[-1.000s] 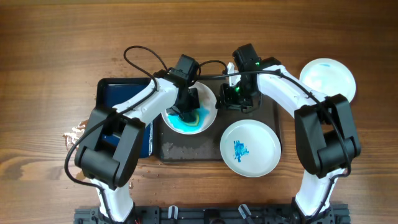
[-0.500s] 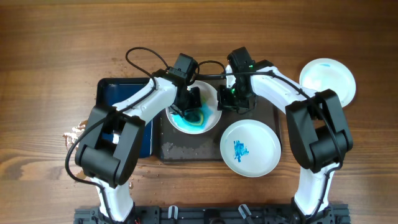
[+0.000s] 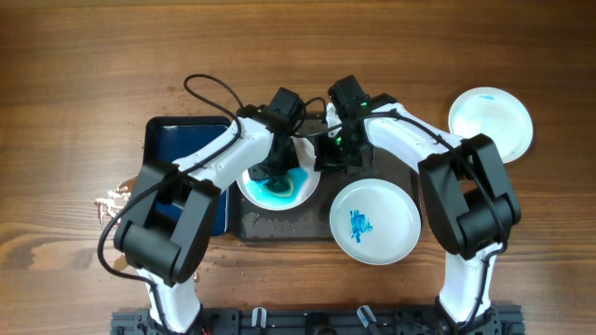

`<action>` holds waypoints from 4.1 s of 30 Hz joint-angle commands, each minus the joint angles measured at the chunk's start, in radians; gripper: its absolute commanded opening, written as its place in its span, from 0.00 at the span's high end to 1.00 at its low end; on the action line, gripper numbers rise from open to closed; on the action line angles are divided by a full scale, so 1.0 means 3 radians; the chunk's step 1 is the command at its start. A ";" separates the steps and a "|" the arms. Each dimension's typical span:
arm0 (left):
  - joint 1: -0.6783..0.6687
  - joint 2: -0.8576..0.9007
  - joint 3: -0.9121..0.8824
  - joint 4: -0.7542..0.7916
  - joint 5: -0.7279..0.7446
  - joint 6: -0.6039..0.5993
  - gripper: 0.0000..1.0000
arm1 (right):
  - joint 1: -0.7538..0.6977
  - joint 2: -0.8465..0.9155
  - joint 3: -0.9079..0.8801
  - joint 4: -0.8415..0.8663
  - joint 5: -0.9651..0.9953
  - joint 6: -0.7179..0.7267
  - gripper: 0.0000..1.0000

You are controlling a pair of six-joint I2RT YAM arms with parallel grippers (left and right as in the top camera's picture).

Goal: Clean dirty plates on tray and stack at the side
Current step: 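Scrub the plate with the sponge in circles, left gripper, right holding rim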

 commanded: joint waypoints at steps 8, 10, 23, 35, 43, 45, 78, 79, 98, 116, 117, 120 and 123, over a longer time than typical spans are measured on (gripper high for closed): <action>0.0381 -0.0140 -0.0244 -0.0201 -0.0628 -0.0024 0.96 | -0.0028 0.0158 -0.0015 -0.0069 0.0254 0.0036 0.95; 0.0473 -0.0140 -0.0244 -0.0050 -0.0594 -0.0084 0.96 | -0.0028 0.0158 -0.0015 -0.0075 0.0264 0.0037 0.95; 0.0145 -0.0134 -0.0244 0.0807 0.1648 0.0455 0.96 | -0.0028 0.0158 -0.0015 -0.0112 0.0291 0.0037 0.95; 0.0849 0.0221 -0.0247 0.0413 0.0455 0.0502 0.96 | -0.0028 0.0158 -0.0015 -0.0140 0.0291 0.0038 0.95; 0.0921 0.0221 -0.0247 -0.0057 -0.0584 0.0107 0.96 | -0.0028 0.0158 -0.0015 -0.0136 0.0291 0.0037 0.95; 0.0863 0.0221 -0.0247 -0.0017 0.0109 0.0623 0.96 | -0.0028 0.0158 -0.0015 -0.0135 0.0291 0.0037 0.96; 0.0769 0.0223 -0.0247 -0.0342 0.0543 0.0654 0.96 | -0.0028 0.0158 -0.0015 -0.0231 0.0290 0.0211 0.96; 0.0765 0.0223 -0.0247 -0.0268 0.0932 0.0847 0.96 | -0.0028 0.0158 -0.0015 -0.0223 0.0290 0.0211 0.95; 0.0717 0.0215 -0.0245 0.0069 -0.0272 0.0332 0.96 | -0.0027 0.0158 -0.0015 -0.0224 0.0289 0.0109 0.95; 0.0455 0.0214 -0.0247 0.0211 0.1642 0.0718 0.96 | -0.0043 0.0158 -0.0015 -0.0345 0.0464 0.0034 0.95; 0.0449 0.0214 -0.0247 0.0357 0.1799 0.0716 0.96 | -0.0043 0.0158 -0.0015 -0.0351 0.0464 0.0034 0.95; 0.0455 0.0214 -0.0247 0.0659 0.1827 0.0603 0.96 | -0.0043 0.0158 -0.0015 -0.0355 0.0464 0.0036 0.96; 0.0509 0.0215 -0.0247 0.0646 0.1450 0.0591 0.96 | -0.0043 0.0158 -0.0015 -0.0352 0.0464 0.0041 0.95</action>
